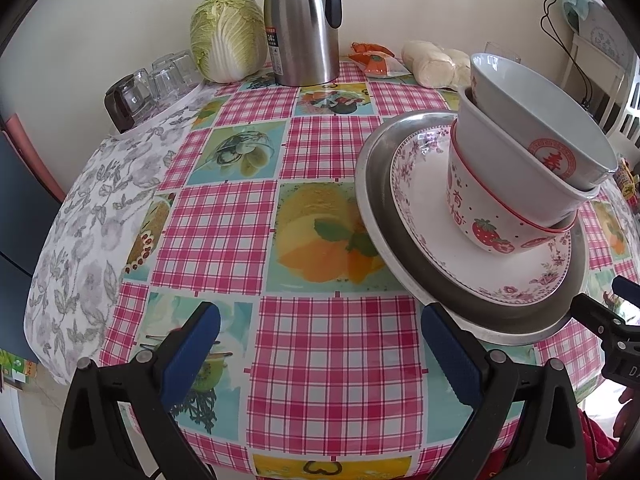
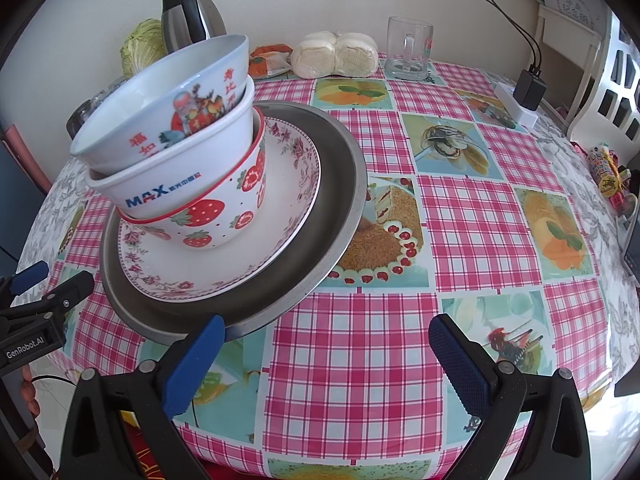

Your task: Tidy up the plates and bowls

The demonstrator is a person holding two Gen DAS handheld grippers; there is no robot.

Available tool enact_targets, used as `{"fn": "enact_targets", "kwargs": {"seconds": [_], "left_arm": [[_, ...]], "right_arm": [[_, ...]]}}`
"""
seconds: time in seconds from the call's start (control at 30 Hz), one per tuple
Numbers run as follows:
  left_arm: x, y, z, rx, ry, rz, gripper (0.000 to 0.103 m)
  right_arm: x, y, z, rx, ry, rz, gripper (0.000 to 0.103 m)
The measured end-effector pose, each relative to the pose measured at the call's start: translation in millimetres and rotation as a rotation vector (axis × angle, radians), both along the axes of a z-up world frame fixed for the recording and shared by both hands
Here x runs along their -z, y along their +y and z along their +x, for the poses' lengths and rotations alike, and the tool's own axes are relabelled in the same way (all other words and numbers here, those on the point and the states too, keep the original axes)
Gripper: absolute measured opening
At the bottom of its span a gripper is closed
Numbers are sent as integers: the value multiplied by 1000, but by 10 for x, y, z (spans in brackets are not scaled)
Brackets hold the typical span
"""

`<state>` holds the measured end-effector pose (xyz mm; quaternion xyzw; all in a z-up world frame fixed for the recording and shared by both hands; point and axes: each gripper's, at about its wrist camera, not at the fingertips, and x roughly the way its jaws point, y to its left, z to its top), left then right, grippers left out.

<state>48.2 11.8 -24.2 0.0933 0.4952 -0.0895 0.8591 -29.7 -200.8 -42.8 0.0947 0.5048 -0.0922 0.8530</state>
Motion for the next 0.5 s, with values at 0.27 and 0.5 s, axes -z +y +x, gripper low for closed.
{"fn": "enact_targets", "kwargs": {"seconds": [0.27,0.5], "left_arm": [[-6,-4,2,-5,1,-6,101],[-25,-11,2,-4,-11,-11,101]], "right_arm": [[0,-2,0,0,0,1,103],[-2,-1,1,0,0,0,103]]}}
